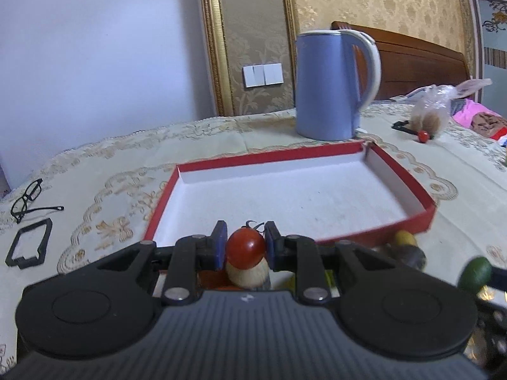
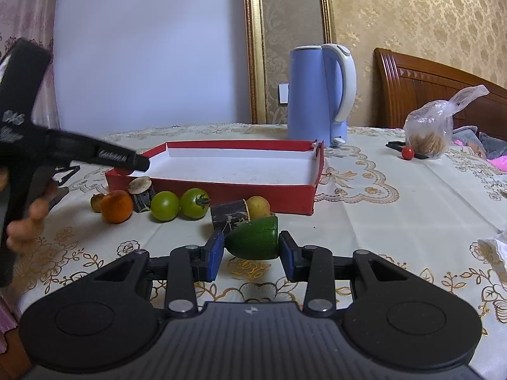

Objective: Organize fruits
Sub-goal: 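Release the cherry tomato into the red box with left tool while right tool holds fruit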

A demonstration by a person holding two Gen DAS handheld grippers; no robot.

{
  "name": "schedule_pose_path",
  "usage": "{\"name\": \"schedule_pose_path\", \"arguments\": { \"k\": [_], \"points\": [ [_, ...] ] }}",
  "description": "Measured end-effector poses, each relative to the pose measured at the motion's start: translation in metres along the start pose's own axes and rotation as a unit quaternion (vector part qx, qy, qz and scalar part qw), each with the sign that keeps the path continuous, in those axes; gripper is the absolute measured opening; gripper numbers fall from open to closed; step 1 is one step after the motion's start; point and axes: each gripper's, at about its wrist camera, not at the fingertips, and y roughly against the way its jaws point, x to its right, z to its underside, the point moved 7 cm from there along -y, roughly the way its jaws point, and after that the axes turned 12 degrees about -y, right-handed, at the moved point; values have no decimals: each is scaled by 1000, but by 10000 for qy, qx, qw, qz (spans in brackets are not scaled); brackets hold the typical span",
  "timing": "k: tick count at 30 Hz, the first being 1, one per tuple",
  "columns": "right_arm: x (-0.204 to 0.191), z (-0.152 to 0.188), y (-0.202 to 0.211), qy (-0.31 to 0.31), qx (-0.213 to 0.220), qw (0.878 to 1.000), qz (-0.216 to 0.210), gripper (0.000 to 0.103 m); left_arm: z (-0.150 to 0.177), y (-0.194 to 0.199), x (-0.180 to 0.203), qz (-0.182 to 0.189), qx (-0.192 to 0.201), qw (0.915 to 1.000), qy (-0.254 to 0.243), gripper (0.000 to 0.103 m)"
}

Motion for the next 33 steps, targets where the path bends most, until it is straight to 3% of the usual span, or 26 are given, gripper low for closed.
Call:
{"name": "schedule_pose_path", "arguments": {
  "k": [20, 21, 25, 29, 31, 33],
  "points": [
    [6, 2, 1, -45, -8, 10000, -19, 37, -31, -112, -17, -499, -856, 9950, -155, 24],
    [7, 2, 2, -54, -7, 10000, -15, 37, -32, -115, -18, -496, -869, 9949, -151, 27],
    [10, 2, 2, -80, -3, 10000, -4, 37, -34, -112, -24, -660, -805, 9945, -104, 55],
    [7, 0, 0, -72, -12, 10000, -46, 37, -30, -95, -34, -799, -618, 9949, 24, 63],
    [4, -3, 0, -27, 20, 10000, -85, 37, -25, -79, -46, -963, -413, 9942, 248, 90],
    [1, -7, -1, 31, 60, 9999, -101, 37, -13, -61, -61, -1218, -205, 9907, 562, 99]
  ]
}}
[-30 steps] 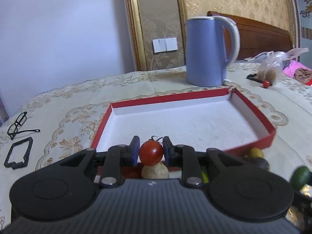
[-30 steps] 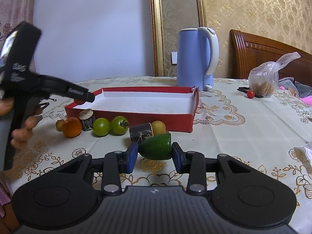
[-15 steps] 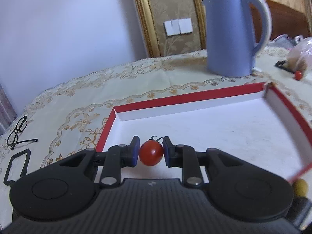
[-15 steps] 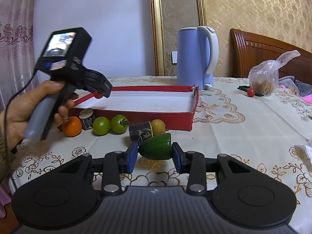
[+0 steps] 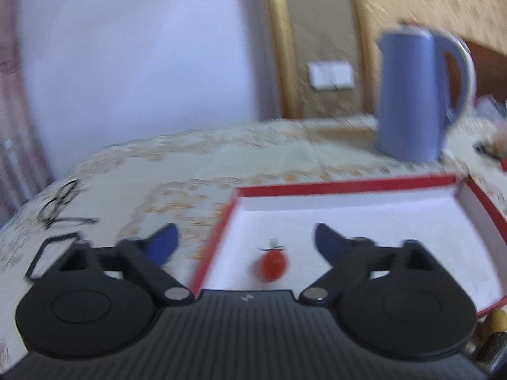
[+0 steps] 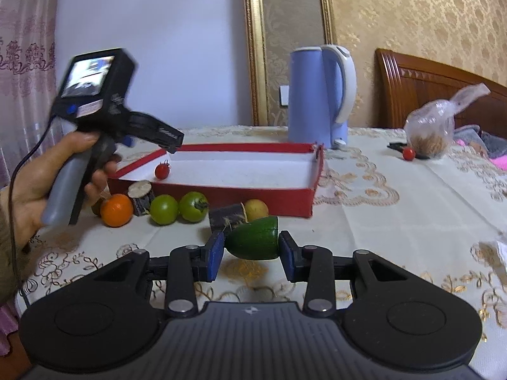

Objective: Organize fruits
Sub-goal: 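Release the cherry tomato into the red box with left tool while right tool holds fruit, then lower the green oval fruit into the red box and open the right tool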

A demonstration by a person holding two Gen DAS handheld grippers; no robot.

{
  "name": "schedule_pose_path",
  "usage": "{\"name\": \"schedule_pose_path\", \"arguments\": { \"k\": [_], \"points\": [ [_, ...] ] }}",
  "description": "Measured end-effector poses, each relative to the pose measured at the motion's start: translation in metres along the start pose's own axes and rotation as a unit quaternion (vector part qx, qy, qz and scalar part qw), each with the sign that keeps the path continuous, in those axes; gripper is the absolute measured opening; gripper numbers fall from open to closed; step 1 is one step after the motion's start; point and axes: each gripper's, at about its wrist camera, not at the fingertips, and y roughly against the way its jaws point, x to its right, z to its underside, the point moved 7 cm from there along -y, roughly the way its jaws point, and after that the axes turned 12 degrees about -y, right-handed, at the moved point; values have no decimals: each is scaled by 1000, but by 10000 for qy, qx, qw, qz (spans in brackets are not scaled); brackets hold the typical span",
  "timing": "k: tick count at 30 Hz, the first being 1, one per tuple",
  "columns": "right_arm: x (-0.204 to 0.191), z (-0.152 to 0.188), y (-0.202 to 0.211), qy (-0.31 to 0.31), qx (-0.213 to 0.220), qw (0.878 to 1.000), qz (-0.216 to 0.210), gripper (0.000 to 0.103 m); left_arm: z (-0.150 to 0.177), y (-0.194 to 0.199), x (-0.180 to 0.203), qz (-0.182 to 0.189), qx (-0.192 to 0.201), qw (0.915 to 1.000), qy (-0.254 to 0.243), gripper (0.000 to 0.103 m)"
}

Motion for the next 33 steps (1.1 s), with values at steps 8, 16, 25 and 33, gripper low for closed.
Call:
{"name": "schedule_pose_path", "arguments": {
  "k": [8, 16, 25, 33],
  "points": [
    [-12, -29, -20, 184, 154, 9997, -8, 37, 50, 35, -56, 119, -127, 9956, 924, 100],
    [-22, -53, -47, 302, 176, 9994, 0, 37, 64, 60, -57, 441, 168, 9949, 896, 103],
    [-9, -90, -107, 183, 50, 9993, 312, 37, 73, 72, -44, 769, 281, 9955, 476, 103],
    [20, -95, -159, -255, -477, 9946, 887, 59, 79, 75, -42, 758, 212, 9969, 48, 103]
  ]
}}
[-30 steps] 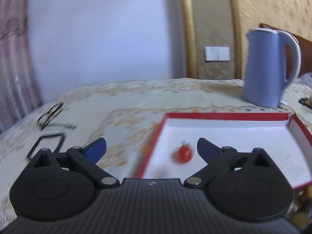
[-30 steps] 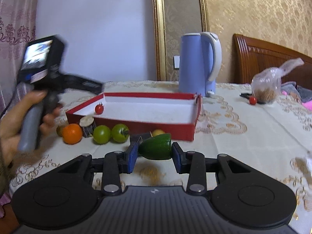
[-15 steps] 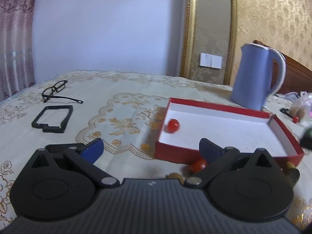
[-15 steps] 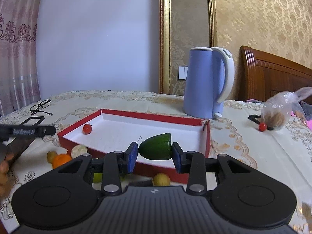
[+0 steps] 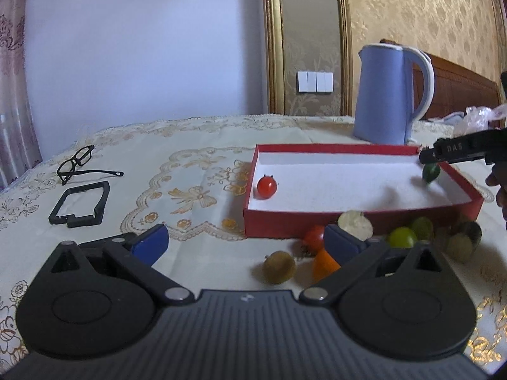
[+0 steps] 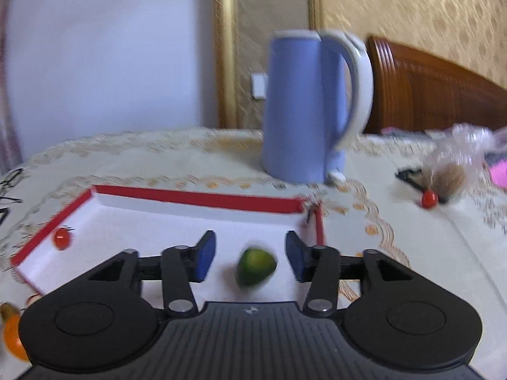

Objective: Organize fruits
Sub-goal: 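Lower the green oval fruit into the red box and open the right tool, then grasp the dark wooden log piece with the right tool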

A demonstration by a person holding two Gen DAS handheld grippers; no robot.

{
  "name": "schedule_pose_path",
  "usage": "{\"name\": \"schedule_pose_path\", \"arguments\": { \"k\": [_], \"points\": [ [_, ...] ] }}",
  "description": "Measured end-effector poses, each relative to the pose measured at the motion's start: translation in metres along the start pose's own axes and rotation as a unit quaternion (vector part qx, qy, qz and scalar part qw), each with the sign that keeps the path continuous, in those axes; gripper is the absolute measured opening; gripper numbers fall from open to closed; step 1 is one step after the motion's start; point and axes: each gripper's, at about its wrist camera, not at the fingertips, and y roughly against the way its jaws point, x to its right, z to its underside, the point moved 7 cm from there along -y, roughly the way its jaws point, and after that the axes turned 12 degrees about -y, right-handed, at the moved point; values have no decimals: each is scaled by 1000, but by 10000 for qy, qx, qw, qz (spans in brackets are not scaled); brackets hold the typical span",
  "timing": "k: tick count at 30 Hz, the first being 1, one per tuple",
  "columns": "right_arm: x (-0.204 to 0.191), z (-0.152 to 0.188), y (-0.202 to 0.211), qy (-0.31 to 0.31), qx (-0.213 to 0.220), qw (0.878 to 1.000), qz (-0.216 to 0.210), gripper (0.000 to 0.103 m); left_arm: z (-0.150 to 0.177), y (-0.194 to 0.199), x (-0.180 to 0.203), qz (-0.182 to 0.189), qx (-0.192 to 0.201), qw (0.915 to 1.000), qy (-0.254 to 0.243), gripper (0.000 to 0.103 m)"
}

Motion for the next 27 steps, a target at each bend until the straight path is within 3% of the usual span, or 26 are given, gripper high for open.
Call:
{"name": "schedule_pose_path", "arguments": {
  "k": [3, 5, 7, 10, 14, 17, 24, 27],
  "points": [
    [6, 4, 12, -116, 40, 9999, 85, 74, 4, 1, 1, 32, -48, 9999, -128, 103],
    [8, 8, 27, -191, 82, 9997, 102, 93, 7, 2, 0, 42, -55, 9997, -232, 103],
    [10, 15, 46, -253, 149, 9995, 114, 100, 10, 4, 0, 143, -33, 9994, -315, 103],
    [11, 30, 80, -315, 488, 9982, 125, 102, 15, 7, 0, 168, -28, 9989, -435, 103],
    [8, 58, 118, 71, 917, 9947, -463, 102, 17, 10, 2, 267, -25, 9984, -503, 103],
    [7, 72, 128, 511, 1104, 9921, -298, 102, 17, 15, 12, 445, 14, 9973, -589, 103],
    [7, 87, 124, 339, 702, 9953, -574, 102, 16, 19, 30, 396, 151, 9957, -829, 103],
    [1, 94, 118, 568, 669, 9947, -534, 102, 17, 17, 30, 397, 123, 9955, -852, 103]
  ]
}}
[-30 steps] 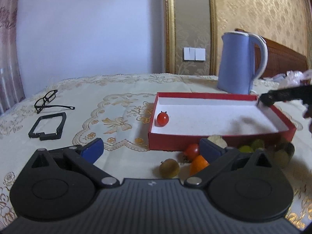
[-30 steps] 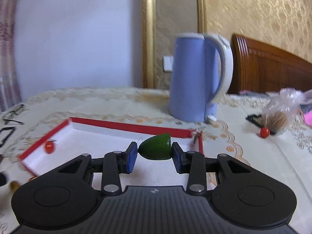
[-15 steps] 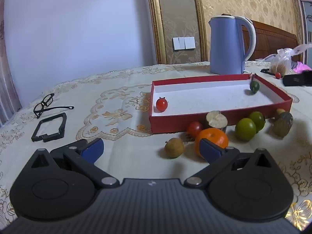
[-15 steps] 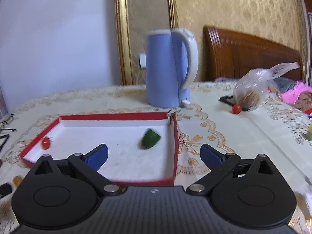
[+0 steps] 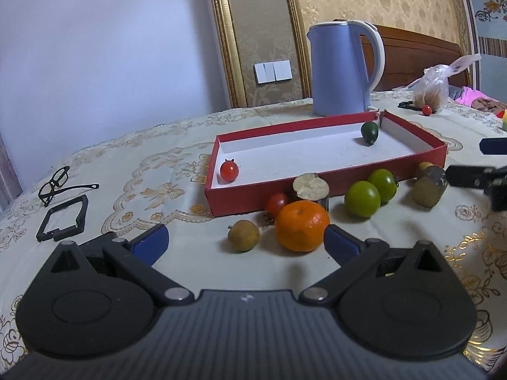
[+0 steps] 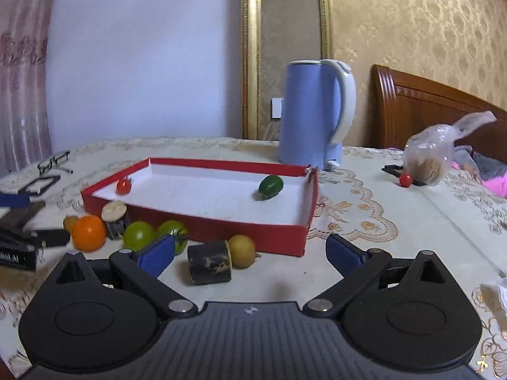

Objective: Organize fruits
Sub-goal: 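Grasp the dark wooden log piece with the right tool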

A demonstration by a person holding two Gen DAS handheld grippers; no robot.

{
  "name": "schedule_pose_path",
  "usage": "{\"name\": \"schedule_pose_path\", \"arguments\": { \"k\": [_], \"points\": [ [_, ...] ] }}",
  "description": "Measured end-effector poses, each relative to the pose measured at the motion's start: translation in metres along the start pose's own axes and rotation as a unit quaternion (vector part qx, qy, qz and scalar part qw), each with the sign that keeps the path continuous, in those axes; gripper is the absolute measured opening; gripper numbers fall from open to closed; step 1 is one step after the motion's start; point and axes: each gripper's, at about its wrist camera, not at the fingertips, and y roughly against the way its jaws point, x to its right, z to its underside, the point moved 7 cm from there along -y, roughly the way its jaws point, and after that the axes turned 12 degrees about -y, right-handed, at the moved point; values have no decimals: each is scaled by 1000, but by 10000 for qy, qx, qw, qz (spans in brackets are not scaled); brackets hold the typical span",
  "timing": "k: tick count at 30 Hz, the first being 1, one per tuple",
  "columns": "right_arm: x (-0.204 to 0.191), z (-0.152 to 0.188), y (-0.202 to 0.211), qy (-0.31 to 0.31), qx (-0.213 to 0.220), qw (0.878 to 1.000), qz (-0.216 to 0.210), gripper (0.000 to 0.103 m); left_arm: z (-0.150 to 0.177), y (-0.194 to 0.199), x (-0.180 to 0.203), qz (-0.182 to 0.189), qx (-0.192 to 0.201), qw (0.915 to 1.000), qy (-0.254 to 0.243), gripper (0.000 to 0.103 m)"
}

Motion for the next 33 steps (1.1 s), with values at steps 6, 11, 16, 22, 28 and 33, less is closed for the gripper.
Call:
{"name": "schedule_pose_path", "arguments": {
  "k": [6, 11, 16, 22, 28, 33],
  "points": [
    [-20, 8, -13, 242, -429, 9984, -279, 80, 7, -8, 0, -134, -192, 9997, -88, 103],
    [-21, 13, -23, 139, -730, 9965, -373, 61, 9, -4, -5, 154, -32, 9997, 165, 103],
    [-21, 17, -29, 24, -969, 9941, -490, 39, 6, 1, -9, 191, 138, 9993, 292, 103],
    [-20, 16, -24, 76, -882, 9952, -422, 33, 5, -1, -1, 23, 38, 10000, 45, 103],
    [-15, 10, -10, 52, -686, 9968, -406, 32, -2, 6, 13, 230, 265, 9994, -63, 102],
    [-9, 12, -7, -24, -666, 9971, -373, 32, -4, 3, 17, 279, 284, 9990, -200, 92]
  ]
}}
